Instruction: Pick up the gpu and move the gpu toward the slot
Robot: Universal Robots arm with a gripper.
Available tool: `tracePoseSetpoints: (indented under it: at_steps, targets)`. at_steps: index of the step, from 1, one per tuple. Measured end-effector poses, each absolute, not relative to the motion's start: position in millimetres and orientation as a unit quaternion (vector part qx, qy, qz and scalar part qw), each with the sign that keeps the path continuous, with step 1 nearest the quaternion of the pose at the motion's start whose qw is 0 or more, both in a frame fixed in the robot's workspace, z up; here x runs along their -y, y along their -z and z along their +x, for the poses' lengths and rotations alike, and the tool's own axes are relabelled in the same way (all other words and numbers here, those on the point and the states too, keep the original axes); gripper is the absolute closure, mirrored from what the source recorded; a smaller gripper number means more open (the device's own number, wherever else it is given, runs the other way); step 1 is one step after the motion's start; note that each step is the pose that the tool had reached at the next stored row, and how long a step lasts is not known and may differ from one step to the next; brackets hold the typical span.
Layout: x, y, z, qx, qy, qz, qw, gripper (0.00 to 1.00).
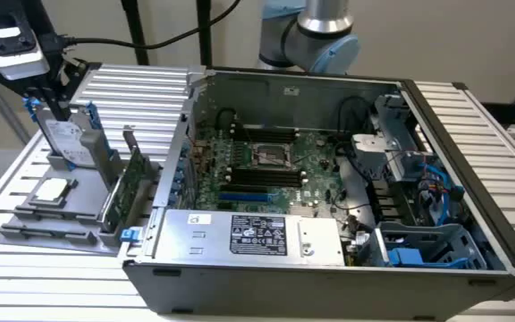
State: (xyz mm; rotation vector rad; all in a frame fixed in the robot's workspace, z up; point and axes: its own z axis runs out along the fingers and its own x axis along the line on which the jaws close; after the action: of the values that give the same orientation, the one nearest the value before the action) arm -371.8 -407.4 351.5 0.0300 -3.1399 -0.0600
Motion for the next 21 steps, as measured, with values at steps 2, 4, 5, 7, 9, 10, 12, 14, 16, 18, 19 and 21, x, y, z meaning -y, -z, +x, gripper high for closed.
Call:
tracePoseSetpoints:
  at_steps: [2,4,5,7,9,10,12,14,16,18,19,21]
  targets:
    - [407,-352,-372,1.000,0.019,0.010,0.000,0.89]
    - [407,-351,-372,1.000,0.019,0.010,0.000,0.89]
    - [407,-351,-372,1.000,0.019,0.010,0.000,0.89]
    - [407,-352,-372,1.000,0.019,0.010,0.000,0.89]
    - [407,-352,-372,1.000,0.019,0.010,0.000,0.89]
    - [407,-352,-372,1.000,0.019,0.010,0.000,0.89]
    - [407,-352,-372,1.000,0.019,0.010,0.000,0.89]
    - [408,-351,-371,1.000,0.019,0.010,0.000,0.89]
    - [411,-352,-368,1.000,0.019,0.010,0.001,0.89]
    - [416,-351,-363,1.000,0.019,0.010,0.000,0.89]
    - [418,-352,-360,1.000,0.019,0.010,0.000,0.89]
    - [424,-352,-354,1.000,0.019,0.010,0.001,0.89]
